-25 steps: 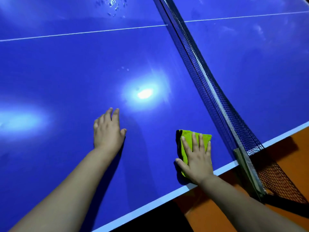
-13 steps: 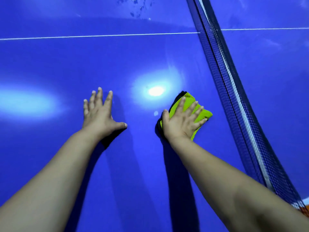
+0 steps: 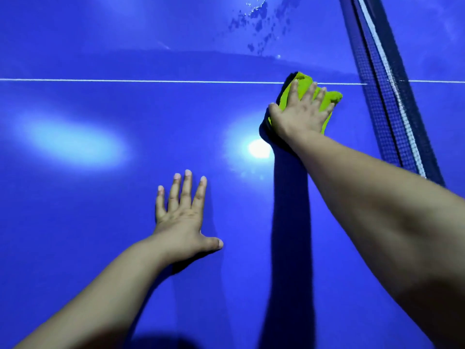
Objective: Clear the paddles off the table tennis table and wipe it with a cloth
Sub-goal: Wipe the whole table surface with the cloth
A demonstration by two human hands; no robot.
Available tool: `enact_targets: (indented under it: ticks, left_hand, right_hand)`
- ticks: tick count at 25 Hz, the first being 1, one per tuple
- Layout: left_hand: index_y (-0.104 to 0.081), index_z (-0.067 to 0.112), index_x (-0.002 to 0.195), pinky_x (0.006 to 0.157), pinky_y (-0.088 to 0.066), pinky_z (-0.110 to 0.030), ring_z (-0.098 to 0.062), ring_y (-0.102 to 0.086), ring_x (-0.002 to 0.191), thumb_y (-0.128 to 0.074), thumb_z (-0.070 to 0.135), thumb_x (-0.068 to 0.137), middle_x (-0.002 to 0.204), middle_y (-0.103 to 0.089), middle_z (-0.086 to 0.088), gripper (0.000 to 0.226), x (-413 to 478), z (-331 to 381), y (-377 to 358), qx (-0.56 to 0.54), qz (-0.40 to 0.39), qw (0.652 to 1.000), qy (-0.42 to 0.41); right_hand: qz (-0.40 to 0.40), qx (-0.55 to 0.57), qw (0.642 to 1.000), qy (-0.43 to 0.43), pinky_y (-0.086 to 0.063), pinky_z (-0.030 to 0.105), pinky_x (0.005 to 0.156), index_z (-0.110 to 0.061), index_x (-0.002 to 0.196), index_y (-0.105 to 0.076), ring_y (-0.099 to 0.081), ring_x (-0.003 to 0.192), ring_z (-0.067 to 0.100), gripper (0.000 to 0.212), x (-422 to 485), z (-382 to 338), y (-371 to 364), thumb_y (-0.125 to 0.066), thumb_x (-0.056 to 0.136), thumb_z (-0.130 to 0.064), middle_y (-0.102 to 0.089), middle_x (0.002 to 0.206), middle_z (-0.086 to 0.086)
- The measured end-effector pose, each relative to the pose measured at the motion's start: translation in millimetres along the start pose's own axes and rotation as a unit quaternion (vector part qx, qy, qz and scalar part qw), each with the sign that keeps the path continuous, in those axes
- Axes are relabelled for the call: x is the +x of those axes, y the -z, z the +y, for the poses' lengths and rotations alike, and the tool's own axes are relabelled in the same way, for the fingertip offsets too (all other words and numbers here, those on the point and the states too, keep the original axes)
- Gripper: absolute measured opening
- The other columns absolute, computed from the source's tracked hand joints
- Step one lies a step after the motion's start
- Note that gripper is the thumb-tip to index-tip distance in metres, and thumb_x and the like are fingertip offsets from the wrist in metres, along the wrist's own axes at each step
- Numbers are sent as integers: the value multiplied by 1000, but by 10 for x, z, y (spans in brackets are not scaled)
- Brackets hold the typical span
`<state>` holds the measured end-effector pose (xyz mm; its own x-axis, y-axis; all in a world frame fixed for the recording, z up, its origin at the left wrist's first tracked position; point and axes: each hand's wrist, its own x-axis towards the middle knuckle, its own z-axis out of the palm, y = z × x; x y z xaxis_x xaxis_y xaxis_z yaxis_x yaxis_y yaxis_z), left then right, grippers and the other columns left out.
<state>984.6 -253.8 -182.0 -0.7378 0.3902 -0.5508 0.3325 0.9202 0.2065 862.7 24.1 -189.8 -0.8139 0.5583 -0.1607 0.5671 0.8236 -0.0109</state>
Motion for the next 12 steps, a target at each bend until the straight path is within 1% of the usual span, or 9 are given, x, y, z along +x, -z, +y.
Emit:
enact_targets:
  ticks: [3,6,9,12]
  left_hand:
    - [52,33,115,96,34,-43,-20,52,121,-57,72,62,129,57,-2,128,38,-28,-1,1,3,1000,0]
    - [52,35,116,96,35,-41,-19,52,121,-58,72,62,129,57,-1,128,36,-42,-3,-1,-6,1000,-1]
    - [46,35,121,100,31,-43,-20,48,125,-61,70,62,132,53,0,128,20,-29,7,-8,-2,1000,0]
    - [35,32,135,104,26,-45,-20,43,130,-65,68,62,140,46,-1,129,6,-14,30,-17,10,1000,-2]
  right_hand:
    - [6,-37,989,145,2,58,115,-30,153,-8,4,147,31,71,255,-36,41,-35,89,-44,0,161,11]
    - [0,-58,966,252,-2,55,115,-37,152,-9,2,148,27,71,226,15,24,-32,85,-44,-2,161,7]
    - [-17,-67,949,307,-5,53,115,-41,151,-10,1,148,24,78,-88,125,-14,-22,74,-47,-2,162,3]
    - [-28,-78,938,337,-4,52,115,-41,151,-9,1,148,24,83,-627,285,-52,-13,68,-50,-2,162,3]
